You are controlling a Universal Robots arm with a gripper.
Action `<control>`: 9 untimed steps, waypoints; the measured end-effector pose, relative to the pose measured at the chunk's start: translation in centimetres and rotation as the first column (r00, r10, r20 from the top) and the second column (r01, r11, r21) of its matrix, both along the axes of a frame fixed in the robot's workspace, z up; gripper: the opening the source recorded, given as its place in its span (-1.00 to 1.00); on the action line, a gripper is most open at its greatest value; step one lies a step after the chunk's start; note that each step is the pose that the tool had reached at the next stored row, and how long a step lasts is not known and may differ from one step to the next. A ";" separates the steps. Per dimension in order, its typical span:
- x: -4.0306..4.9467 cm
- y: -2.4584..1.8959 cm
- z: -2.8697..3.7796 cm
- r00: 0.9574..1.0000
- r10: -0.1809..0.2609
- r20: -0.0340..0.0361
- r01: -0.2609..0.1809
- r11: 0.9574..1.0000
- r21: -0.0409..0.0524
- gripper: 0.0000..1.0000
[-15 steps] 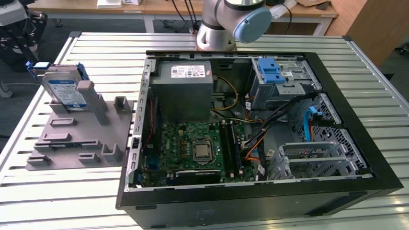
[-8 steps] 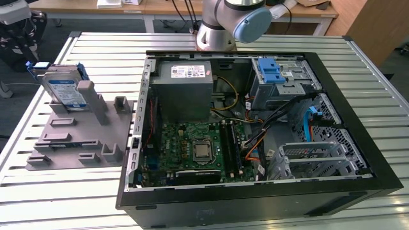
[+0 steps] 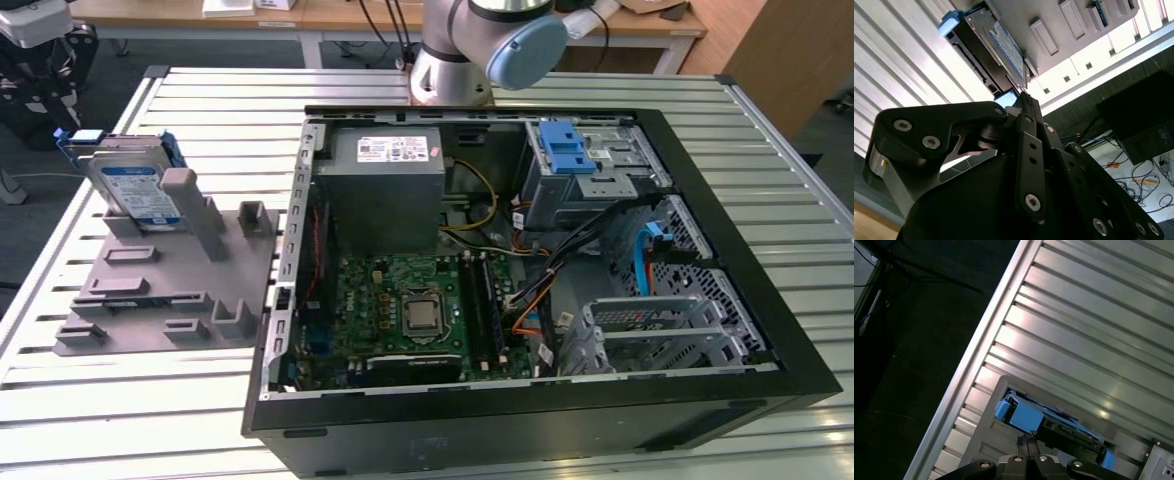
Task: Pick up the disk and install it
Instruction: 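Pick up the disk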
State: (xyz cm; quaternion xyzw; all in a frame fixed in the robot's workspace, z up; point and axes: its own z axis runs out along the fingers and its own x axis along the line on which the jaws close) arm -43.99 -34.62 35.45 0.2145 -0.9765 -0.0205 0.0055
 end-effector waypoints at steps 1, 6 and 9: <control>0.00 0.00 0.00 1.000 0.000 0.000 0.000 1.000 0.000 -0.79; 0.00 0.00 0.00 1.000 0.000 0.000 0.000 1.000 0.000 -0.79; 0.00 0.00 0.00 1.000 0.000 0.000 0.000 1.000 0.000 -0.79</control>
